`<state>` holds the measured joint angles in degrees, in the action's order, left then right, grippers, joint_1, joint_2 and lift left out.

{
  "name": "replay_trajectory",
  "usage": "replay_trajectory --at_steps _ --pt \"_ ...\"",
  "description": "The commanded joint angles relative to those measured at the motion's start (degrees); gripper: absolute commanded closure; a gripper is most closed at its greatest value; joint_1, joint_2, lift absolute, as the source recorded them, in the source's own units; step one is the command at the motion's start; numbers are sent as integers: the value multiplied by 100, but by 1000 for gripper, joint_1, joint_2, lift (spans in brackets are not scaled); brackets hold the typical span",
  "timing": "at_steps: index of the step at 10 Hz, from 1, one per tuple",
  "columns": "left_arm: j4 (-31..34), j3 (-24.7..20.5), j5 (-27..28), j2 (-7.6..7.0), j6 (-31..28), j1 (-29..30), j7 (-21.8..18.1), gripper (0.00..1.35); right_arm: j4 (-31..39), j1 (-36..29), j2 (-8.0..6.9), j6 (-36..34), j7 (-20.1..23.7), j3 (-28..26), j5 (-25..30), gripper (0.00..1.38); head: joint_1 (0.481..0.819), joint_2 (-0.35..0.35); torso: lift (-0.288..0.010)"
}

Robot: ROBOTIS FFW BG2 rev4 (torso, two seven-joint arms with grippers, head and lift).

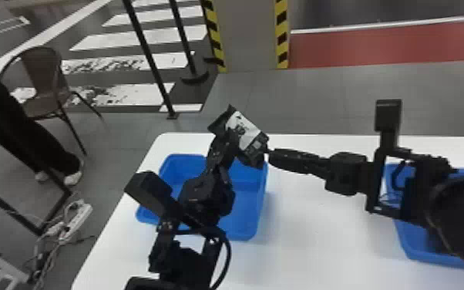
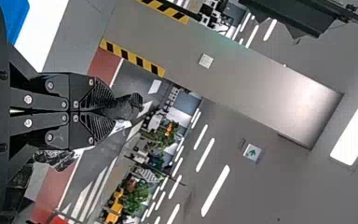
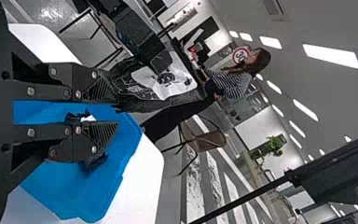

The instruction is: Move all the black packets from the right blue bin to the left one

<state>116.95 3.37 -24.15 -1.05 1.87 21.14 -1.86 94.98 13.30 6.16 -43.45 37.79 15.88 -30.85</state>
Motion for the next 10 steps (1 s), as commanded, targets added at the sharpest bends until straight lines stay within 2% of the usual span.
replay_trajectory --at_steps 1,2,3,4,6,7,8,9,10 --pt "-3 6 24 0 165 -5 36 1217 -111 -21 -1 337 0 -6 -158 406 695 278 -110" --pt "-3 -20 42 0 193 -5 45 1217 -41 -134 8 492 0 -103 -211 82 695 280 -110" --pt "-3 -90 103 0 221 23 63 1217 100 -246 8 492 0 -234 -79 68 695 280 -110" --pt "-17 -178 340 0 221 51 159 1217 212 -387 8 492 0 -384 79 148 690 277 -110" --pt "-481 -460 1184 44 235 -33 256 1217 592 -753 26 394 -123 -692 281 196 695 270 -110" --pt "-692 -609 1685 70 38 -75 274 1217 859 -936 26 295 -211 -859 404 197 695 269 -110" --pt "-1057 -662 1914 79 67 -160 274 1207 1000 -1048 34 253 -237 -990 474 197 695 269 -110" --pt "-1353 -671 1914 79 179 -216 274 940 1155 -1118 34 253 -255 -1113 615 197 695 267 -110" --pt "-1409 -653 1817 79 179 -216 274 378 1492 -1273 34 183 -343 -1307 940 197 695 260 -110"
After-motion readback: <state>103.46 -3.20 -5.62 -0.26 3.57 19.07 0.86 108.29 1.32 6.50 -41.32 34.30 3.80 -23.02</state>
